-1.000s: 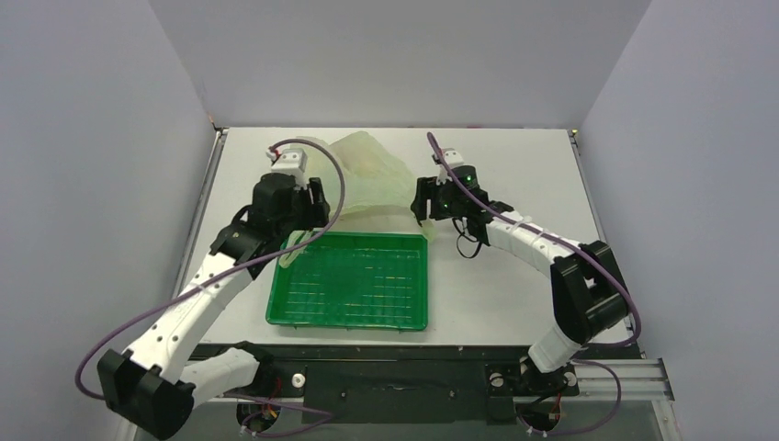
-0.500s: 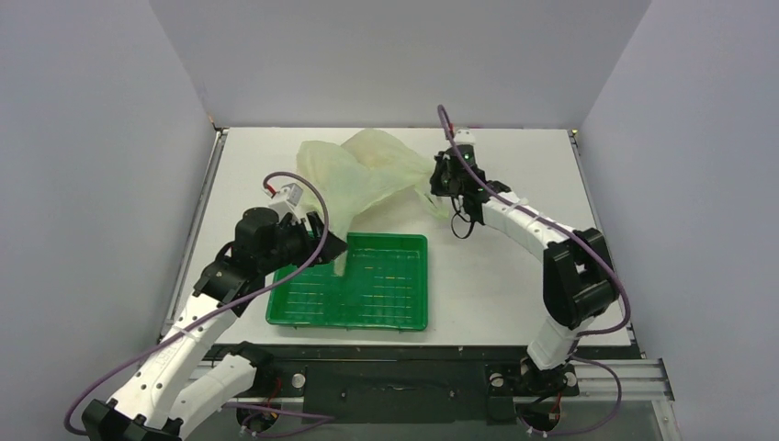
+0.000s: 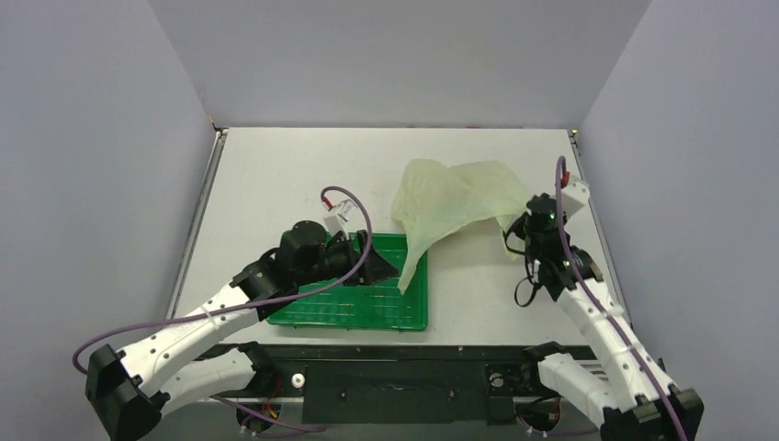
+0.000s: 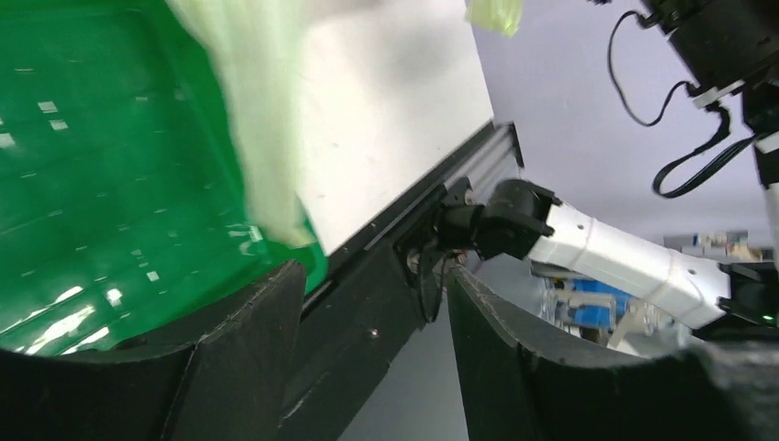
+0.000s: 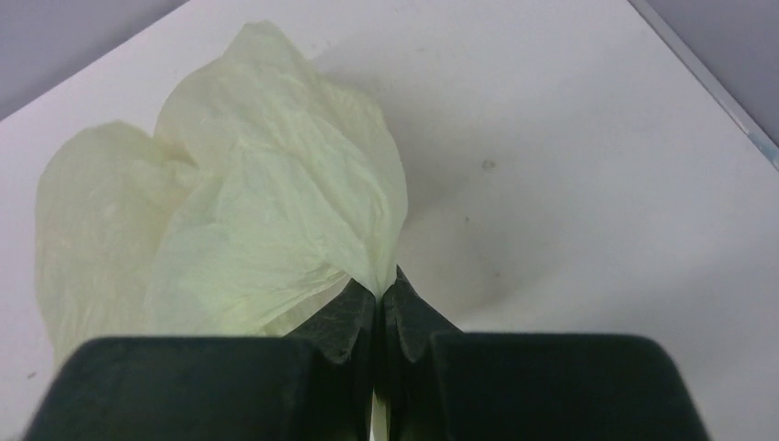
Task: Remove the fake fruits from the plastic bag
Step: Move the plastic bag to the center of the board, then adjust the plastic bag at the center of the board.
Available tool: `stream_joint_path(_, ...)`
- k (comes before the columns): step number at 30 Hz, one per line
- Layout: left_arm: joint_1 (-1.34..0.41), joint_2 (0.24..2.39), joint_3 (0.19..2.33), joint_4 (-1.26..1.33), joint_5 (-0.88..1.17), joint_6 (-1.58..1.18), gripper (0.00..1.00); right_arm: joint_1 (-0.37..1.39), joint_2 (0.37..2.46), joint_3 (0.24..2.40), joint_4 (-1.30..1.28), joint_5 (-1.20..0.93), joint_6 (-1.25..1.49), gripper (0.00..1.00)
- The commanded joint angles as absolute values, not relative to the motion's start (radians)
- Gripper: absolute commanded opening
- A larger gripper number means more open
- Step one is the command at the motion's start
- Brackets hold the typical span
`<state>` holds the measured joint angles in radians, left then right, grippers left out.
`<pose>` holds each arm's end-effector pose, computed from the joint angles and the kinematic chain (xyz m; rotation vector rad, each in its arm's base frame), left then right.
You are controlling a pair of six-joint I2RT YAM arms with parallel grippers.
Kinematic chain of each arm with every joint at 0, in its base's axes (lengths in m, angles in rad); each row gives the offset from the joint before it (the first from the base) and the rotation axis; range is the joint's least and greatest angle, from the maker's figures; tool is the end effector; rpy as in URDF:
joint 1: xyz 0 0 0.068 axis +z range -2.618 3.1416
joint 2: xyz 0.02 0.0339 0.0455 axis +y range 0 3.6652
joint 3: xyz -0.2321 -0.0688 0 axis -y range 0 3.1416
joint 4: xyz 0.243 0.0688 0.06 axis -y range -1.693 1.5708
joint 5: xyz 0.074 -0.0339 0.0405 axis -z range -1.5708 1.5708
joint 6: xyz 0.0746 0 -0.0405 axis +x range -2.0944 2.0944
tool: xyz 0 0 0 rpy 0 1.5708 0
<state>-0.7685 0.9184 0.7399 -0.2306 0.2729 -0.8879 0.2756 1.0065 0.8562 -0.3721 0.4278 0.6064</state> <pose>0.1749 -0.1970 0.2558 0.0672 2.2244 -1.2776 0.2664 0.0432 0.2618 0.5850 1.9580 0.1021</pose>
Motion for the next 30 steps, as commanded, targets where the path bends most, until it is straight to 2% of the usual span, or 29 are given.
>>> stream_joint_path(1, -0.926, 1.040, 0.882, -0.093, 0.211, -0.886, 0.56, 0.290, 0.745, 0.735, -0.554, 0.317, 0.648, 0.00)
stream_joint_path(5, -1.051, 1.165, 0.952, -0.032, 0.169, -0.855, 0.56, 0.300, 0.542, 0.662, -0.654, 0.129, 0.694, 0.00)
stream_joint_path(10, -1.152, 1.265, 1.001, 0.006, 0.100, -0.810, 0.56, 0.301, 0.415, 0.628, -0.752, -0.070, 0.759, 0.01)
stream_joint_path(16, -1.166, 1.246, 1.044, -0.211, -0.136, -0.701, 0.57, 0.302, 0.379, 0.651, -0.859, -0.133, 0.736, 0.08)
stream_joint_path(18, -1.142, 1.241, 1.079, -0.331, -0.241, -0.651, 0.60, 0.301, 0.380, 0.650, -0.877, -0.121, 0.711, 0.15)
stream_joint_path(22, -1.073, 1.235, 1.060, -0.421, -0.272, -0.612, 0.61, 0.301, 0.379, 0.640, -0.876, -0.088, 0.688, 0.42)
stream_joint_path(25, -1.050, 1.239, 1.026, -0.398, -0.252, -0.605, 0.61, 0.301, 0.372, 0.615, -0.861, -0.063, 0.716, 0.52)
stream_joint_path(26, -1.048, 1.241, 1.008, -0.386, -0.259, -0.600, 0.62, 0.301, 0.369, 0.605, -0.849, -0.058, 0.729, 0.58)
stream_joint_path(30, -1.048, 1.257, 0.959, -0.370, -0.300, -0.606, 0.63, 0.301, 0.375, 0.567, -0.828, -0.038, 0.815, 0.66)
